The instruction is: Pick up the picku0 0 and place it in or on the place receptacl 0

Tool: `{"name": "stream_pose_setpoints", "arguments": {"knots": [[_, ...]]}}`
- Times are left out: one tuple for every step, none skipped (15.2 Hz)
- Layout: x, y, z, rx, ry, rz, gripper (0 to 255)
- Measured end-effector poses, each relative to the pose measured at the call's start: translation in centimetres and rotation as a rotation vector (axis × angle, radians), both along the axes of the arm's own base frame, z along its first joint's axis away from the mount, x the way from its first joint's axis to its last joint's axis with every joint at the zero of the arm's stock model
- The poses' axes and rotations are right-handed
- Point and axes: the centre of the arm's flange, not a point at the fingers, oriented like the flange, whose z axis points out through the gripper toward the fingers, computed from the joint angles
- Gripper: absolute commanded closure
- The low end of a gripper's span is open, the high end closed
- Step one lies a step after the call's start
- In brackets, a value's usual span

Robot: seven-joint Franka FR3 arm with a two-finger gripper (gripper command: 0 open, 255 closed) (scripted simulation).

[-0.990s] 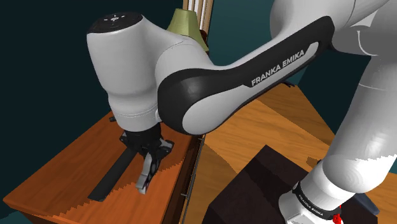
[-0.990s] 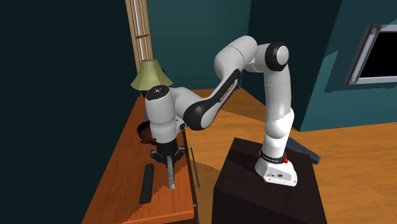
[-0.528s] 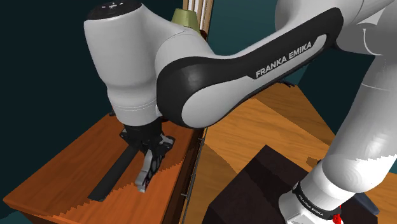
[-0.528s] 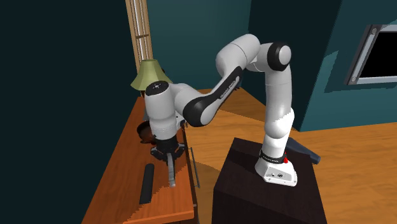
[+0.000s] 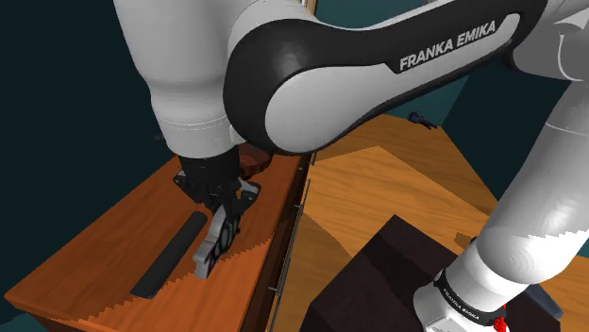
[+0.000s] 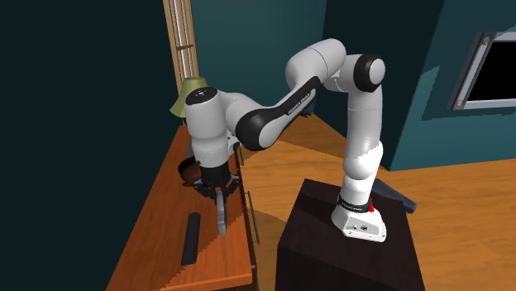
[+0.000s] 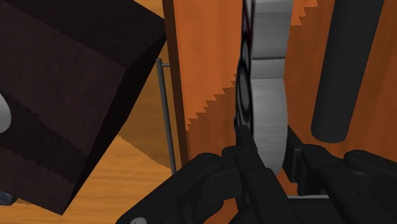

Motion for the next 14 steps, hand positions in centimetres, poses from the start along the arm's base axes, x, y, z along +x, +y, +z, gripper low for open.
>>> {"name": "stream_pose_setpoints", "arguments": {"knots": [[0.0, 0.0, 0.5, 0.0, 0.0, 0.0, 255], [0.0, 0.0, 1.1, 0.0, 0.0, 0.0, 255], [0.0, -0.1, 1.6, 0.0, 0.0, 0.0, 255], [0.0, -0.1, 2.2, 0.0, 0.0, 0.0, 255], [-0.1, -0.1, 2.7, 0.0, 0.0, 0.0, 255], [0.0, -0.1, 3.2, 0.0, 0.0, 0.0, 255], [0.0, -0.1, 3.6, 0.0, 0.0, 0.0, 255], [0.0, -0.1, 4.2, 0.0, 0.0, 0.0, 255], [0.0, -0.1, 4.7, 0.0, 0.0, 0.0, 255], [0.0, 0.0, 5.1, 0.0, 0.0, 0.0, 255], [0.0, 0.0, 5.8, 0.0, 0.0, 0.0, 255], [0.0, 0.0, 6.4, 0.0, 0.0, 0.0, 255], [0.0, -0.2, 6.8, 0.0, 0.0, 0.0, 255], [0.0, -0.1, 7.5, 0.0, 0.0, 0.0, 255]]}}
